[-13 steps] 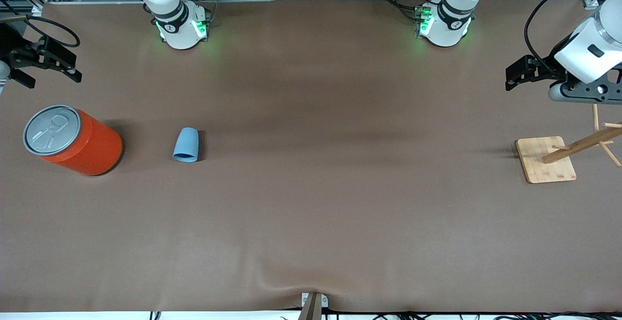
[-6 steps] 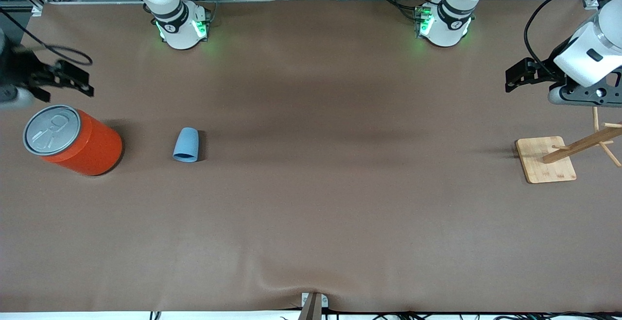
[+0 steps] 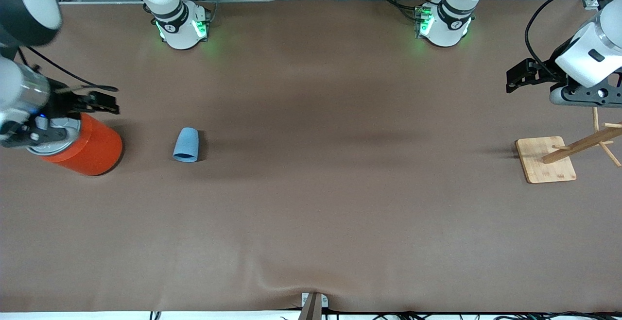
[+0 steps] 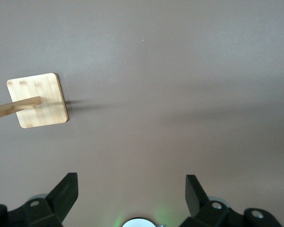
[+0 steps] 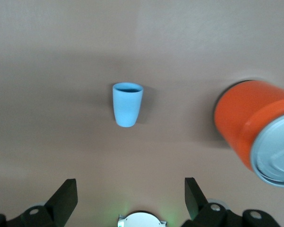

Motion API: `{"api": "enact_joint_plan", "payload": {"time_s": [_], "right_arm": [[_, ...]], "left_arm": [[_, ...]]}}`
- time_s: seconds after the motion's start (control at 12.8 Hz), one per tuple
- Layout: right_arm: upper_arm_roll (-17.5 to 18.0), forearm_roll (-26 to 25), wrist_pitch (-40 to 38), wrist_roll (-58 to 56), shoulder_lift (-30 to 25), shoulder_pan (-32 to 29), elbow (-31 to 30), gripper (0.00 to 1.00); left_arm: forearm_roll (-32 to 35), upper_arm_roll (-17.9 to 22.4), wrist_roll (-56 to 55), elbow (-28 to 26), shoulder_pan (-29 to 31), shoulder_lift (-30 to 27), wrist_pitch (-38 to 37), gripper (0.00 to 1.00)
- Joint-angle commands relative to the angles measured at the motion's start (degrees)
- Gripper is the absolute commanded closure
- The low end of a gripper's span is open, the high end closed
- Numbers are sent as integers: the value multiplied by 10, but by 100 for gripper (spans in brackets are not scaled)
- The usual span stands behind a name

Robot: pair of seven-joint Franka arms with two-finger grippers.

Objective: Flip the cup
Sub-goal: 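Reach the right gripper down over the light-blue cup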

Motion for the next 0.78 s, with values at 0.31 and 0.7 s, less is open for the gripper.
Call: {"api": "enact_joint_plan", "payload": {"time_s": [0.31, 0.7], "right_arm": [[3, -1, 199, 1, 19, 39, -203, 0], [4, 0, 420, 2, 36, 40, -357, 0]], "left_arm": [[7, 1, 1, 9, 0, 4, 13, 0], [4, 1, 2, 9, 1, 4, 13, 0]]}}
